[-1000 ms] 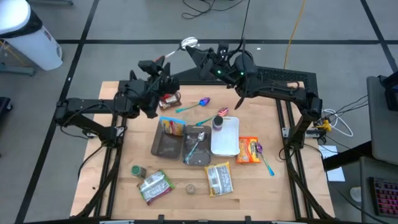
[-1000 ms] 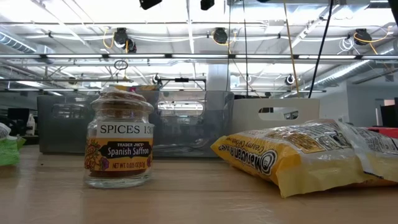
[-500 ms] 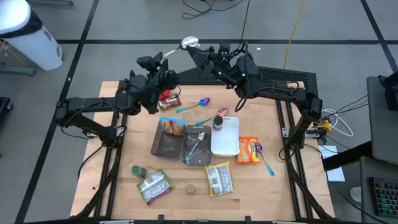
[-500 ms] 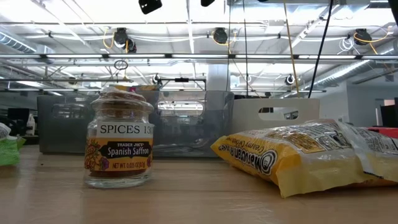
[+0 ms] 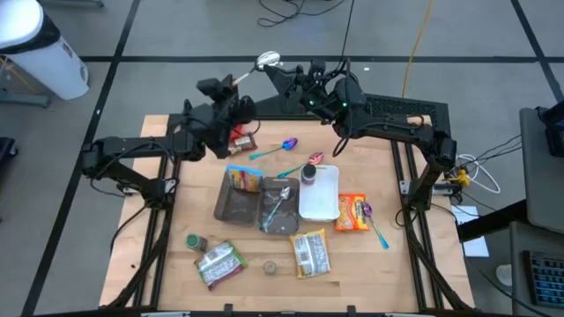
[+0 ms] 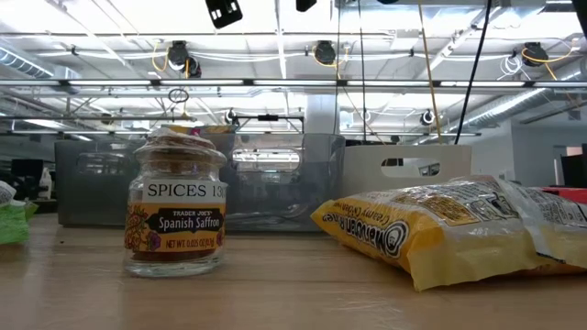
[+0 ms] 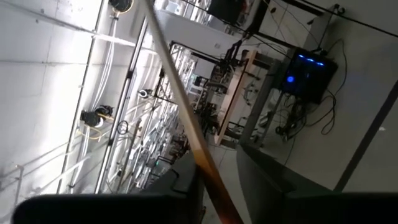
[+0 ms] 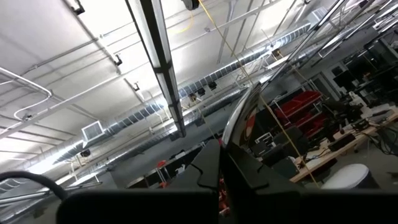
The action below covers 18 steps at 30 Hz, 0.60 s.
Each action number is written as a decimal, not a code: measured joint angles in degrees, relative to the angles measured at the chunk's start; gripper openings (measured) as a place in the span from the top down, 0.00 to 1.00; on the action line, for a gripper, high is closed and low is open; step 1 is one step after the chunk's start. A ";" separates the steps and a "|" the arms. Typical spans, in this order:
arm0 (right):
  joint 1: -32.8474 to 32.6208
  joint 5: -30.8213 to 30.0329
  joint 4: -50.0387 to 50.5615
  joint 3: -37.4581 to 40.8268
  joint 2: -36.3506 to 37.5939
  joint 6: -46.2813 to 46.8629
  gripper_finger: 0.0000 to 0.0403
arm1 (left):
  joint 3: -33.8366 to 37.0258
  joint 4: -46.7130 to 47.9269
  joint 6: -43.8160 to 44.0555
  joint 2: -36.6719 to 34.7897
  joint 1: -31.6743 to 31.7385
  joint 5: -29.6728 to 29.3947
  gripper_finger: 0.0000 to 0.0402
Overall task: Pick & Place Food Item
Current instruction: Put the orange spoon into the right gray bin
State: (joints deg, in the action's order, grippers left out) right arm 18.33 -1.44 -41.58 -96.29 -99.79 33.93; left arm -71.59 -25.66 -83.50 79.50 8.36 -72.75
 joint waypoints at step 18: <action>0.52 -0.35 0.20 0.00 0.00 0.46 1.00 | 0.00 -5.27 -5.21 0.04 -0.72 0.92 0.69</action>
State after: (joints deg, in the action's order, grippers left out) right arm 18.85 -1.78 -41.38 -96.29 -99.79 34.39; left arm -71.59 -30.93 -88.71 79.55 7.64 -71.83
